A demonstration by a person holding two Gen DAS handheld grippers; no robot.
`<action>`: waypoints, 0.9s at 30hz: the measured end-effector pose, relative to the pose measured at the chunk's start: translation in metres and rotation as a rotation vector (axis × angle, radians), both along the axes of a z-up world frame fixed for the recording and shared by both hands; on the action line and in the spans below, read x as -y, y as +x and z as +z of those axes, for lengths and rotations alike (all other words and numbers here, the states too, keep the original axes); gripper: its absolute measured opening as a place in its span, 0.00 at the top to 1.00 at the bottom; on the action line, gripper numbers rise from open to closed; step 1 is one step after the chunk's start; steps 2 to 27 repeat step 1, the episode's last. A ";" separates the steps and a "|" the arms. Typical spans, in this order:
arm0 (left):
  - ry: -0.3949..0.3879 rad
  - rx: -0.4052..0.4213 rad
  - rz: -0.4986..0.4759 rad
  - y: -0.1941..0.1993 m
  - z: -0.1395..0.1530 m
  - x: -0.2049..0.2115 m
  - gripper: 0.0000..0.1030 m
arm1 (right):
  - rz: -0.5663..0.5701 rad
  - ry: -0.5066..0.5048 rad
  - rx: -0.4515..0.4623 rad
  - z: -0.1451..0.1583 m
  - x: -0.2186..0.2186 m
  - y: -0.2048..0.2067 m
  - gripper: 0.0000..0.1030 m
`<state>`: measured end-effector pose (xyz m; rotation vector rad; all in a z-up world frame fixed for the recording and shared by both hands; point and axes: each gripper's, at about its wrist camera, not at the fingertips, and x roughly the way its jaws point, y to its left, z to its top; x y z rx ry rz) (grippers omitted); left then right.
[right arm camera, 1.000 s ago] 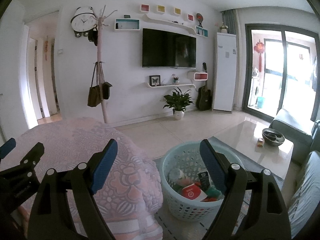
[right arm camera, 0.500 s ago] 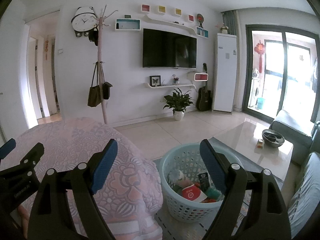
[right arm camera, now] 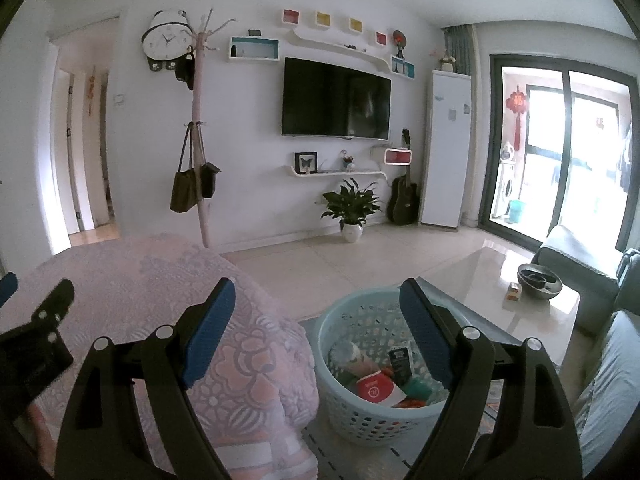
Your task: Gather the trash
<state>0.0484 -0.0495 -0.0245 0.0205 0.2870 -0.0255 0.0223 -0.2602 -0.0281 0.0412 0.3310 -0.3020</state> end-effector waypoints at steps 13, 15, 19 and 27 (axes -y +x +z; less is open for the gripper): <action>-0.012 0.000 0.007 -0.001 0.000 -0.004 0.07 | 0.002 -0.002 0.000 0.000 -0.001 0.001 0.22; -0.012 0.000 0.007 -0.001 0.000 -0.004 0.07 | 0.002 -0.002 0.000 0.000 -0.001 0.001 0.22; -0.012 0.000 0.007 -0.001 0.000 -0.004 0.07 | 0.002 -0.002 0.000 0.000 -0.001 0.001 0.22; -0.012 0.000 0.007 -0.001 0.000 -0.004 0.07 | 0.002 -0.002 0.000 0.000 -0.001 0.001 0.22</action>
